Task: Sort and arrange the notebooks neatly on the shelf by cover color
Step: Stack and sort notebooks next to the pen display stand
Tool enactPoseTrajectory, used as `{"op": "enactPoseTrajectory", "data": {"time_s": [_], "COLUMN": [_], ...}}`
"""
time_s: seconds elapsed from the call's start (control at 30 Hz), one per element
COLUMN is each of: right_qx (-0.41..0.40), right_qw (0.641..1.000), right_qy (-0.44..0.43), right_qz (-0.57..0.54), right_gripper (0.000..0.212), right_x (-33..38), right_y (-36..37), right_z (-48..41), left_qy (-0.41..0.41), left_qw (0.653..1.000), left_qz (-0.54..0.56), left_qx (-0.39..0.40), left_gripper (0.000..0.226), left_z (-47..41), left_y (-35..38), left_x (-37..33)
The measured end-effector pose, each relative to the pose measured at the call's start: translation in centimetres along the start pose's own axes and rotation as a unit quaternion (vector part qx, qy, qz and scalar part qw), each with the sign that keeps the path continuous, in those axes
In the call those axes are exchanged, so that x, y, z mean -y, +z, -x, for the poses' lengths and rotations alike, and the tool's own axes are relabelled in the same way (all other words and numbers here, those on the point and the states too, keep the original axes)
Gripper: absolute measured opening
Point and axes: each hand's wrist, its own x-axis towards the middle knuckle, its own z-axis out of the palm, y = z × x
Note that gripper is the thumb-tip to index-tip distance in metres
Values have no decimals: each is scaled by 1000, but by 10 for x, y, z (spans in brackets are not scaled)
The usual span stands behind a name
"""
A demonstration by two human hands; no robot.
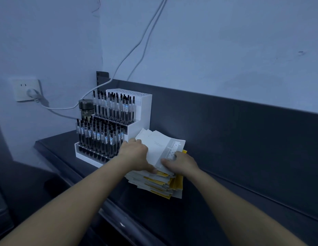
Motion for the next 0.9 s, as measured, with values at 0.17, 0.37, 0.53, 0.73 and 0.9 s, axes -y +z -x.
{"op": "enactPoseTrajectory", "data": {"time_s": [0.17,0.37,0.53,0.73,0.9], "right_qx": [16,3,0,-27,-48], "right_qw": [988,912,866,827,818], "right_qy": [45,141,178,186,169], "right_qz": [-144,-384,-467,-529,-548], "right_gripper": [52,32,20,15,10], "right_x": [-8,-31,-43,-47,-46], "right_y": [1,-2,-10,-21,-31], "right_z": [3,9,19,34,56], "left_qy": [29,59,63,21,-21], "left_qw": [999,997,994,951,958], "left_qz": [11,15,73,302,277], "left_qx": [-21,-52,-49,-69,-71], "left_gripper": [80,76,71,46,54], "left_z": [2,8,16,14,18], "left_y": [4,12,14,13,5], "left_x": [-4,-27,-35,-32,-40]}}
